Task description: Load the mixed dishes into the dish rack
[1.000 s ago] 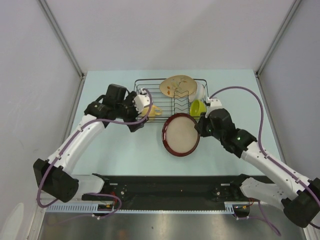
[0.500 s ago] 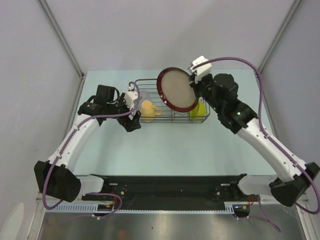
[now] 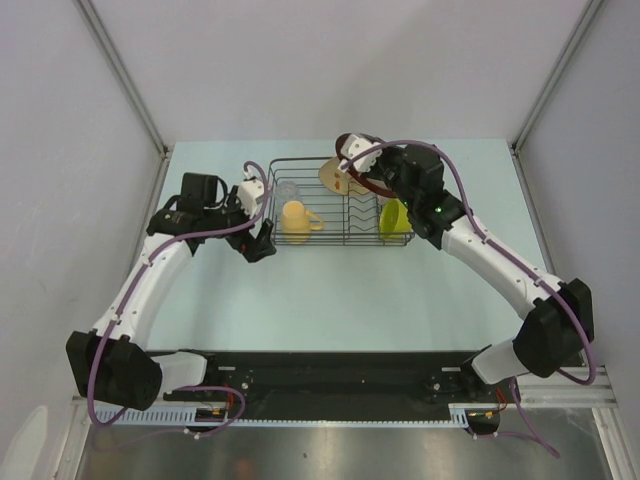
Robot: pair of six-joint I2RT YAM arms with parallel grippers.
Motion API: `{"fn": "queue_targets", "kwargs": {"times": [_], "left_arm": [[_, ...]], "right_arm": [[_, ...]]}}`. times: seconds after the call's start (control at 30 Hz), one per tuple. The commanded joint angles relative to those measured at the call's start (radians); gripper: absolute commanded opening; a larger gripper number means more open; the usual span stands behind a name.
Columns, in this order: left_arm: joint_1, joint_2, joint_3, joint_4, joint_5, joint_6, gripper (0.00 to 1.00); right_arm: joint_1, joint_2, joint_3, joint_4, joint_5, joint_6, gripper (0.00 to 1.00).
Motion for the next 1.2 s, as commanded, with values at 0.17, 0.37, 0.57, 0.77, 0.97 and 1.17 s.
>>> {"fn": "queue_targets", "kwargs": {"times": [0.17,0.37,0.57,0.77,0.97,1.17], "left_arm": [[0.016,0.012,-0.011,0.059,0.006,-0.020,1.00],[0.019,0.017,-0.032,0.085,-0.034,-0.021,1.00],[0.022,0.025,-0.032,0.090,-0.031,-0.020,1.00],[0.024,0.049,-0.026,0.098,-0.028,-0.023,1.00],[0.022,0.063,-0.047,0.116,-0.029,-0.026,1.00],[0.025,0.065,-0.060,0.131,-0.028,-0.023,1.00]], "right_arm": [[0.018,-0.009,0.031,0.231,-0.113,-0.260,0.00],[0.027,0.025,0.091,0.016,-0.130,-0.357,0.00],[0.035,0.059,0.102,-0.059,-0.096,-0.467,0.00],[0.032,0.080,0.037,0.051,-0.099,-0.535,0.00],[0.026,0.106,0.037,0.163,-0.130,-0.606,0.00],[0.017,0.149,0.054,0.214,-0.192,-0.636,0.00]]}}
